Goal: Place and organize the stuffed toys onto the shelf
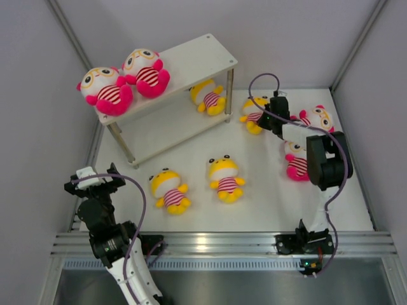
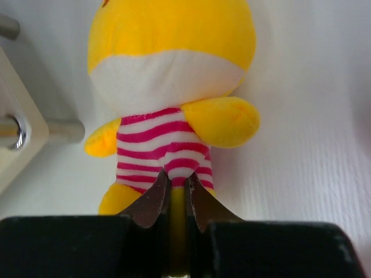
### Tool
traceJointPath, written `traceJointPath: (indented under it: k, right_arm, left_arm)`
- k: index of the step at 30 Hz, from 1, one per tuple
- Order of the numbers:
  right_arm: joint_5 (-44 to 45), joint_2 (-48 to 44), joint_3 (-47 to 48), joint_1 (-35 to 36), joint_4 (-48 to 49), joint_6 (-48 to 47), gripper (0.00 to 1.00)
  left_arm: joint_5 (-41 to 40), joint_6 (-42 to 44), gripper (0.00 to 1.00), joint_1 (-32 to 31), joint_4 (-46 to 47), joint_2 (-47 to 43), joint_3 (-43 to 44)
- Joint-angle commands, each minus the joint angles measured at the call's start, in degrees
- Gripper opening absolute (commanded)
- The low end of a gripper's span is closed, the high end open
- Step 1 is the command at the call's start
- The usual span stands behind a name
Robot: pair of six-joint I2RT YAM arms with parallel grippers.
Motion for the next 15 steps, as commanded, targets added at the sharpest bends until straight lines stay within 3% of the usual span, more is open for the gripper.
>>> traceJointPath:
  k: [1, 4, 8, 12, 15]
  right_arm:
    - [0.99, -15.69, -6.16, 0.82, -2.39, -4.71, 0.00]
    - [4.48, -27.38, -15.11, 3.97, -6.16, -6.02, 0.00]
    - [11.10, -37.44, -19.19, 16.25, -9.25, -8.93, 0.00]
    - [3.74, -40.10, -19.54, 24.98, -6.99, -10.77, 0.00]
    - [-6.03, -36.24, -15.60, 30.69, -4.87, -16.04, 0.00]
  left_arm:
    - [-0.06, 0.18, 0.99, 0.56, 1.99, -0.64, -0.64]
    - [-0.41, 0.53, 0.99, 0.56, 2.34, -0.64, -1.08]
    - [-1.55, 0.53, 0.99, 0.56, 2.52, -0.64, -1.25]
    - [-1.73, 0.62, 0.99, 0.47, 2.52, -0.64, -1.08]
    - [-2.25, 0.62, 0.99, 0.38, 2.52, -0.64, -0.99]
